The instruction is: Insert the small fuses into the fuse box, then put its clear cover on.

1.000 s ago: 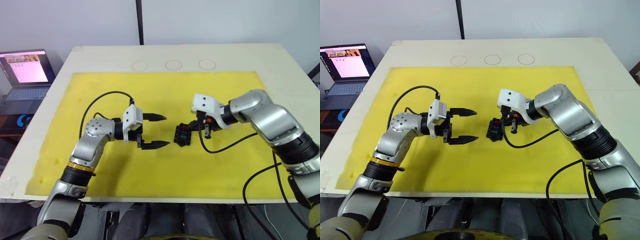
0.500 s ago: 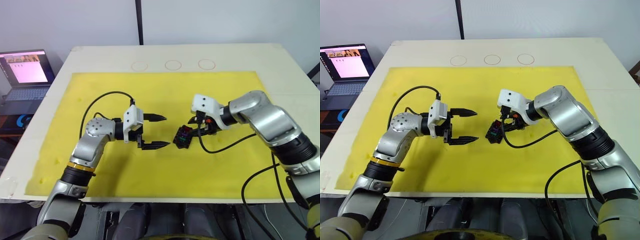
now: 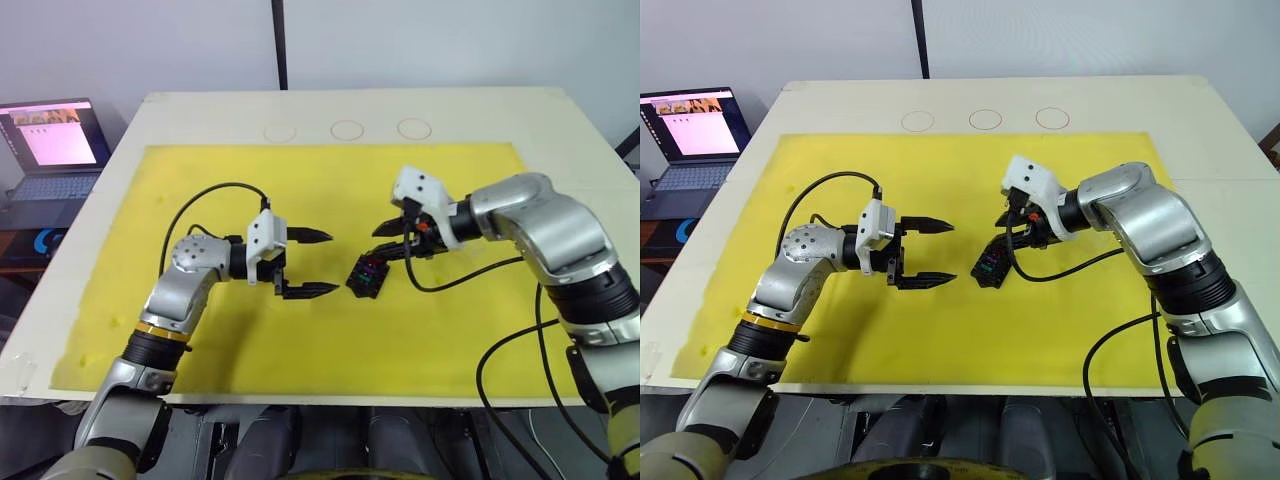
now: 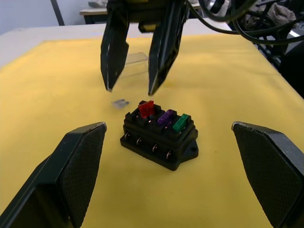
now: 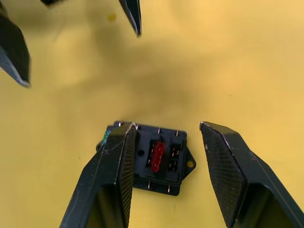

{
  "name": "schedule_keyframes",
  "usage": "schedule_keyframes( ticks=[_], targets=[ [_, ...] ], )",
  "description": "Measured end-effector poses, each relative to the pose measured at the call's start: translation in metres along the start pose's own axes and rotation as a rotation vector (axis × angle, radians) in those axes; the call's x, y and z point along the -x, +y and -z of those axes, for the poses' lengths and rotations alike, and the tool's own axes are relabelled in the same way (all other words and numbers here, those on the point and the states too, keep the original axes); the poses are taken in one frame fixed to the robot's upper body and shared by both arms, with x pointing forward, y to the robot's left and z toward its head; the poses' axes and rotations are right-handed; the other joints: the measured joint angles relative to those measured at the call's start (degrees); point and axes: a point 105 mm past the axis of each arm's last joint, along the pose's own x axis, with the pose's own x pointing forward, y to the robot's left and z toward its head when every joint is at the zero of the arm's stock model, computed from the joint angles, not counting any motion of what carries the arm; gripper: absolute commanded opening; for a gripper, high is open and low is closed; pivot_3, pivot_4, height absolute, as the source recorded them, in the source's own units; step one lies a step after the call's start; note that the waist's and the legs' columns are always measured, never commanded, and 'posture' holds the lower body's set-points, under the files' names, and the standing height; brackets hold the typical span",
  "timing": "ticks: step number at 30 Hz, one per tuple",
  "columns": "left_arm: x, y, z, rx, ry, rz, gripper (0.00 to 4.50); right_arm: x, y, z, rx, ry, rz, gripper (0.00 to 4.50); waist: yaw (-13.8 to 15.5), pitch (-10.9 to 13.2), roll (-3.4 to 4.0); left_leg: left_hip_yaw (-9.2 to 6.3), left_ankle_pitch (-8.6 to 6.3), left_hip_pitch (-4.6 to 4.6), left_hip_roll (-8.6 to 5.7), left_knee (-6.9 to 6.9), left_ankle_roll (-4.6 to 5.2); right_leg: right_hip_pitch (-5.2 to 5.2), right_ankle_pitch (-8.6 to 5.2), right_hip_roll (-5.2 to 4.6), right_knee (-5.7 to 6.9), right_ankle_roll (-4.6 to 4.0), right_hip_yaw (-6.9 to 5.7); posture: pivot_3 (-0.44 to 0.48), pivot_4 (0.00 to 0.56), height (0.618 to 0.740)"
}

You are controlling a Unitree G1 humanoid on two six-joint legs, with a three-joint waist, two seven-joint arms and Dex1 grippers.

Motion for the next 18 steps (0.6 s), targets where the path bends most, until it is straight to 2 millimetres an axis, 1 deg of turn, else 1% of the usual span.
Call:
schedule_keyframes(
  ticks=[2, 3, 5, 6, 8, 11, 15, 18],
  targets=[
    [0.0, 0.0, -0.001, -0.004, -0.002, 0.002, 4.5, 0.006, -0.002, -0.007, 0.019, -0.039, 0.034, 1.92, 0.0, 0.0, 0.0, 0.0, 0.0, 0.0, 0.0, 0.0, 0.0, 0.0, 0.0, 0.0, 0.0, 0.0, 0.0, 0.0, 0.15, 0.74],
    [-0.001, 0.0, -0.002, -0.008, -0.004, 0.003, 4.5, 0.008, -0.003, -0.006, 0.032, -0.057, 0.061, 1.72, 0.0, 0.0, 0.0, 0.0, 0.0, 0.0, 0.0, 0.01, 0.0, 0.01, 0.0, 0.0, 0.0, 0.0, -0.01, 0.0, 0.15, 0.74],
    [-0.001, 0.001, -0.002, -0.013, -0.006, 0.001, 4.5, 0.007, -0.002, 0.004, 0.025, -0.068, 0.091, 1.09, 0.2, 0.0, -0.01, 0.02, 0.0, 0.0, -0.01, 0.01, 0.0, 0.02, 0.0, -0.01, 0.0, 0.0, -0.01, 0.0, 0.15, 0.74],
    [-0.001, 0.001, -0.002, -0.013, -0.006, 0.001, 4.5, 0.005, 0.0, 0.01, 0.016, -0.064, 0.097, 0.64, 0.2, 0.0, -0.01, 0.02, 0.0, 0.0, -0.01, 0.02, 0.0, 0.02, 0.0, -0.01, 0.01, 0.0, -0.01, 0.0, 0.15, 0.74],
    [-0.001, 0.001, -0.002, -0.013, -0.007, -0.002, 4.5, 0.0, 0.007, 0.023, 0.011, -0.054, 0.098, 0.02, 0.1, 0.0, -0.01, 0.02, 0.0, 0.0, -0.01, 0.04, 0.0, 0.02, 0.0, -0.02, 0.03, 0.01, 0.0, 0.0, 0.15, 0.74],
    [-0.002, 0.001, -0.002, -0.011, -0.009, -0.003, 4.5, -0.004, 0.017, 0.03, 0.02, -0.051, 0.101, 0.02, -0.1, 0.0, -0.01, 0.01, 0.0, 0.01, 0.0, 0.03, 0.0, 0.0, 0.0, 0.0, 0.06, 0.01, 0.0, 0.0, 0.15, 0.74],
    [-0.002, 0.001, -0.002, -0.008, -0.009, -0.002, 4.5, -0.003, 0.019, 0.028, 0.025, -0.072, 0.143, 0.02, -0.1, 0.0, -0.01, 0.0, 0.01, 0.01, 0.0, 0.03, 0.0, 0.01, 0.0, 0.0, 0.08, 0.01, 0.0, 0.0, 0.15, 0.74],
    [-0.002, 0.001, -0.001, -0.007, -0.01, 0.001, 4.5, -0.007, 0.021, 0.03, 0.002, -0.08, 0.149, 0.02, 0.0, 0.0, -0.01, 0.01, 0.01, 0.01, 0.0, 0.04, 0.0, 0.01, 0.0, 0.0, 0.08, 0.0, 0.0, 0.0, 0.15, 0.74]
  ],
)
